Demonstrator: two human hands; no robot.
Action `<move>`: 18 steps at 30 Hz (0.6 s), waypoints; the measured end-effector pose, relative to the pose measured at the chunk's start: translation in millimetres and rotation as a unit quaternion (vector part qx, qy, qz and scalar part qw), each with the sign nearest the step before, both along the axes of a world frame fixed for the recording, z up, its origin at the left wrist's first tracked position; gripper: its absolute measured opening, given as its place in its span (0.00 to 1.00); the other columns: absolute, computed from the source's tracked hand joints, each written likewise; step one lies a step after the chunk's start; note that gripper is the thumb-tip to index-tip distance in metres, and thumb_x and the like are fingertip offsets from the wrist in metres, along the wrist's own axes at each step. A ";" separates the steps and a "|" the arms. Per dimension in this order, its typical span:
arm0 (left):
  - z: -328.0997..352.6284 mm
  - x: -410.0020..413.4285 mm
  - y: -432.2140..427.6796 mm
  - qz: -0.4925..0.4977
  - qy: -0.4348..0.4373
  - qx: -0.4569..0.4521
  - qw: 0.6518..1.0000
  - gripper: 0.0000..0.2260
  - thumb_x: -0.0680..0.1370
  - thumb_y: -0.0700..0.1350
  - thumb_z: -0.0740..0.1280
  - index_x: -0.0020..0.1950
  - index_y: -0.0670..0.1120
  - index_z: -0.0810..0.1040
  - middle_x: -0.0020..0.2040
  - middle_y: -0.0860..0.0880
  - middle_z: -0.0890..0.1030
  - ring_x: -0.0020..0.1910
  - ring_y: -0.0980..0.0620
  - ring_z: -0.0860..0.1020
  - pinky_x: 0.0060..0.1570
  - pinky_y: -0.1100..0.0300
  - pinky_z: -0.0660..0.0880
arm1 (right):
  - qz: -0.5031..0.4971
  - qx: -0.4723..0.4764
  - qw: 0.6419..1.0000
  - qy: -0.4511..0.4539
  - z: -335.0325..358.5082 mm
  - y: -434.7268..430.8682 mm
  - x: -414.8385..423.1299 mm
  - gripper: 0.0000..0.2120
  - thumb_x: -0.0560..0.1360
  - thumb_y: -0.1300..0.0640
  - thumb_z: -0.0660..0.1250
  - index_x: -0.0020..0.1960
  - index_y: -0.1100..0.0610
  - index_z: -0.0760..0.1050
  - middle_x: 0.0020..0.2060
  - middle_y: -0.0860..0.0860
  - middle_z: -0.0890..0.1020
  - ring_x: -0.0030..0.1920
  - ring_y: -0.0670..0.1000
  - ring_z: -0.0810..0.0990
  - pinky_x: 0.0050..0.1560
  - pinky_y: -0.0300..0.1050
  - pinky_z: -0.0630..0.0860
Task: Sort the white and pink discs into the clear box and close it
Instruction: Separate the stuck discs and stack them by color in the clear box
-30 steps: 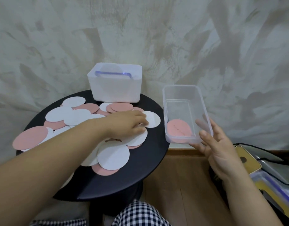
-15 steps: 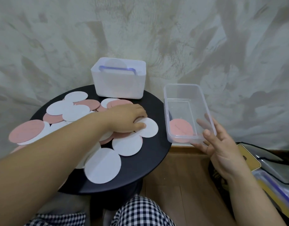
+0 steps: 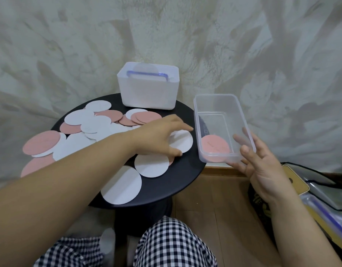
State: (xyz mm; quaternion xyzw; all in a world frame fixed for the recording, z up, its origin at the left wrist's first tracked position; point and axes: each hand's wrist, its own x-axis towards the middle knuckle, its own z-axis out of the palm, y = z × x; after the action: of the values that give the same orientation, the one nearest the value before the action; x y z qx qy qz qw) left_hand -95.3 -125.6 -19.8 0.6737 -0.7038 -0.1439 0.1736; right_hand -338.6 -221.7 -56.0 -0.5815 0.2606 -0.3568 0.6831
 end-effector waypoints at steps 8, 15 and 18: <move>24.8 28.2 41.5 0.108 -0.068 0.024 0.991 0.23 0.71 0.50 0.70 0.65 0.57 0.71 0.66 0.57 0.68 0.64 0.57 0.67 0.57 0.64 0.63 | 0.015 -0.017 1.000 -0.001 7.5 11.3 6.5 0.41 0.46 0.36 0.79 0.57 0.41 0.73 0.51 0.39 0.82 0.53 0.41 0.81 0.42 0.38 0.79; 24.3 1.8 62.0 0.155 0.138 -0.016 0.978 0.31 0.68 0.64 0.67 0.70 0.61 0.64 0.65 0.63 0.70 0.64 0.63 0.68 0.62 0.64 0.64 | 0.013 -0.009 1.000 0.006 5.9 27.2 28.7 0.41 0.49 0.38 0.79 0.59 0.45 0.70 0.51 0.42 0.82 0.51 0.44 0.82 0.41 0.38 0.79; 22.1 -26.5 59.2 0.122 0.193 -0.002 0.974 0.39 0.67 0.55 0.74 0.73 0.60 0.57 0.65 0.60 0.68 0.62 0.62 0.70 0.60 0.64 0.67 | -0.010 -0.008 1.000 -0.002 4.7 31.9 34.2 0.28 0.62 0.49 0.72 0.60 0.49 0.69 0.49 0.44 0.82 0.48 0.43 0.83 0.40 0.37 0.79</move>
State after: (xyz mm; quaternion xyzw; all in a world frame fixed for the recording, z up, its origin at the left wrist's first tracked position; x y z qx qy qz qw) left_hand -121.8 -66.4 2.3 0.7138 -0.5697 -0.2475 0.3235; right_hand -304.4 -189.8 -51.3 -0.5838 0.2619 -0.3669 0.6753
